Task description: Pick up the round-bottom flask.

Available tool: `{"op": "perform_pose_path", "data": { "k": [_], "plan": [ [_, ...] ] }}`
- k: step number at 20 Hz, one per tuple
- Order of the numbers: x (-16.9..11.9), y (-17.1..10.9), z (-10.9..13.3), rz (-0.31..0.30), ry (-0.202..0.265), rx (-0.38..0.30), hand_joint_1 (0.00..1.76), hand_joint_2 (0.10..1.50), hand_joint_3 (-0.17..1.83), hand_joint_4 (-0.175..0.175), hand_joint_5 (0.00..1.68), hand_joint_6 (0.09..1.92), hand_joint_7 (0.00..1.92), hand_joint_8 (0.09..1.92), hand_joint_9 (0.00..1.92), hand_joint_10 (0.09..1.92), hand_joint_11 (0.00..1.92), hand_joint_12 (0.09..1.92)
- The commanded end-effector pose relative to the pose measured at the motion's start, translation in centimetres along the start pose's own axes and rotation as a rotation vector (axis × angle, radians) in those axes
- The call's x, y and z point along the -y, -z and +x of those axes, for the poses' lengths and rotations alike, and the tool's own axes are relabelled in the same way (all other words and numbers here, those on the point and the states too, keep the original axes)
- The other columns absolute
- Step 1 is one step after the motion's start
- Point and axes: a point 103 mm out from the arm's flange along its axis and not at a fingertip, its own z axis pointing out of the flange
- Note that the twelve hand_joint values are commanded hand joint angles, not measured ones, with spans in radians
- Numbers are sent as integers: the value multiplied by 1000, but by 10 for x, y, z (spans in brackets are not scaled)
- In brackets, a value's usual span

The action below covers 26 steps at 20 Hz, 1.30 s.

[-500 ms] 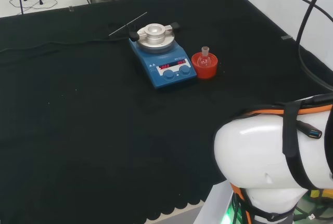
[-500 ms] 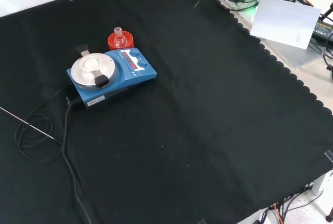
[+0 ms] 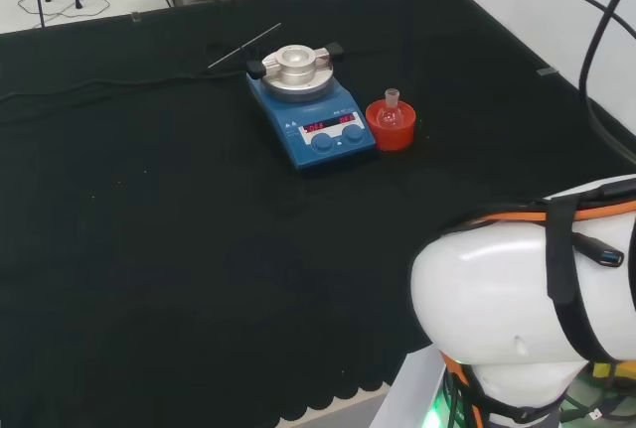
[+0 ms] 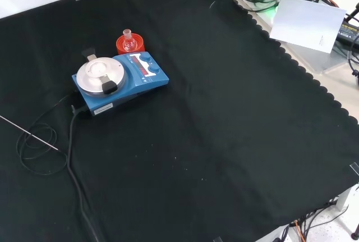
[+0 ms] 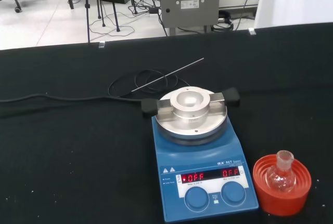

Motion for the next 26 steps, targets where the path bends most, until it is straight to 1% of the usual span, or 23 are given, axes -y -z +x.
{"op": "perform_pose_path", "data": {
  "k": [1,5,9,13,16,18,21,26],
  "plan": [
    [4,-11,8,20,-4,47,307,1081,430,6,251,87,16,449,97,621,0,1001],
    [1,-19,-2,4,-25,42,312,1082,422,5,254,87,20,448,100,623,0,999],
    [-14,-34,-21,5,-48,22,339,1082,402,1,266,87,32,449,109,630,0,996],
    [-40,-58,-47,25,-63,-18,353,1084,393,-3,277,87,40,450,116,634,0,997],
    [-65,-78,-66,38,-67,-48,357,1085,390,-4,279,87,42,450,117,634,0,999],
    [-80,-91,-77,56,-73,-56,359,1086,388,-4,280,87,43,450,117,635,0,1000],
    [-100,-108,-89,75,-83,-58,363,1086,386,-5,281,87,44,450,118,635,0,1001],
    [-123,-135,-102,99,-98,-62,382,1081,375,-6,281,87,45,449,118,636,0,1006]
  ]
}}
